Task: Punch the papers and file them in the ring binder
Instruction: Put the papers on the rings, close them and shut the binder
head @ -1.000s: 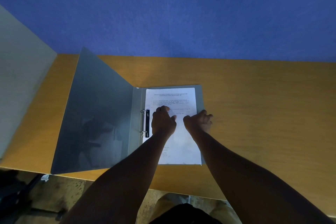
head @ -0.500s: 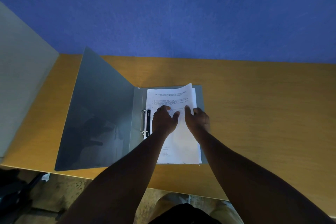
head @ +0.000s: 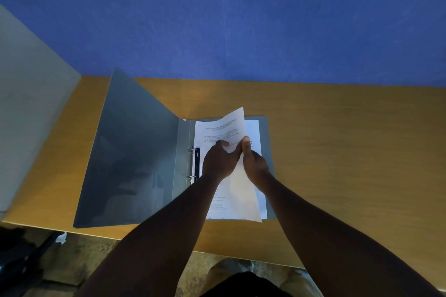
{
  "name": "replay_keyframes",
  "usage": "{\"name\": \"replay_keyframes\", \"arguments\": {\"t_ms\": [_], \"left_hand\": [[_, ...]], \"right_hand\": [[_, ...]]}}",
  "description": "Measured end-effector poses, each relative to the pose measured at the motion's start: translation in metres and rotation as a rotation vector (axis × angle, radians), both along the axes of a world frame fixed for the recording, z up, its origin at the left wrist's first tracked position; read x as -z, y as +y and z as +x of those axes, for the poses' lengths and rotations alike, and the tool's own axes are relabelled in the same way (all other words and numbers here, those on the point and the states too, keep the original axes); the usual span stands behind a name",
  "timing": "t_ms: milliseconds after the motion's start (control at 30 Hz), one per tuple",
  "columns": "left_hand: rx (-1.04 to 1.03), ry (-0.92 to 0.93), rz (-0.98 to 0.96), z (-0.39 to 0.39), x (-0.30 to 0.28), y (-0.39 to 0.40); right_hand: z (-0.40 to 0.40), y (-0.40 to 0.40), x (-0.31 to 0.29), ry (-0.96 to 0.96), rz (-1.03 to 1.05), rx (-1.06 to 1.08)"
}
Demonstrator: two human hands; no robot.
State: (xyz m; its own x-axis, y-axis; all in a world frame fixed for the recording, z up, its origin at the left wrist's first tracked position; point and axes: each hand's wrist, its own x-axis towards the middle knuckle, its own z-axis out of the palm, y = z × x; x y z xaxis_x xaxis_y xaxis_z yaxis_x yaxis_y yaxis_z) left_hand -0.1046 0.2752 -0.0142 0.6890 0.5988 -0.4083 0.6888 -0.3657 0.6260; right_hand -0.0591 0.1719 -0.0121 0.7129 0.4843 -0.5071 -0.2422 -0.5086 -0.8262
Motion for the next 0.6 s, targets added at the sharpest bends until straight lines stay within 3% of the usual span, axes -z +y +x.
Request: {"name": "replay_keyframes", "arguments": {"t_ms": [267, 467, 600], "left_hand": [[-0.003, 0.007, -0.023, -0.004, 0.0, 0.007], [-0.022, 0.037, -0.086, -0.005, -0.01, 0.008], [0.007, -0.006, 0.012, -0.007, -0.003, 0.011]], "right_hand": [[-0.004, 0.005, 0.013, -0.096, -0.041, 0.14], [-0.003, 0.005, 0.021, -0.008, -0.072, 0.087], [-0.001, -0.001, 0.003, 0.086, -0.065, 0.129]]}}
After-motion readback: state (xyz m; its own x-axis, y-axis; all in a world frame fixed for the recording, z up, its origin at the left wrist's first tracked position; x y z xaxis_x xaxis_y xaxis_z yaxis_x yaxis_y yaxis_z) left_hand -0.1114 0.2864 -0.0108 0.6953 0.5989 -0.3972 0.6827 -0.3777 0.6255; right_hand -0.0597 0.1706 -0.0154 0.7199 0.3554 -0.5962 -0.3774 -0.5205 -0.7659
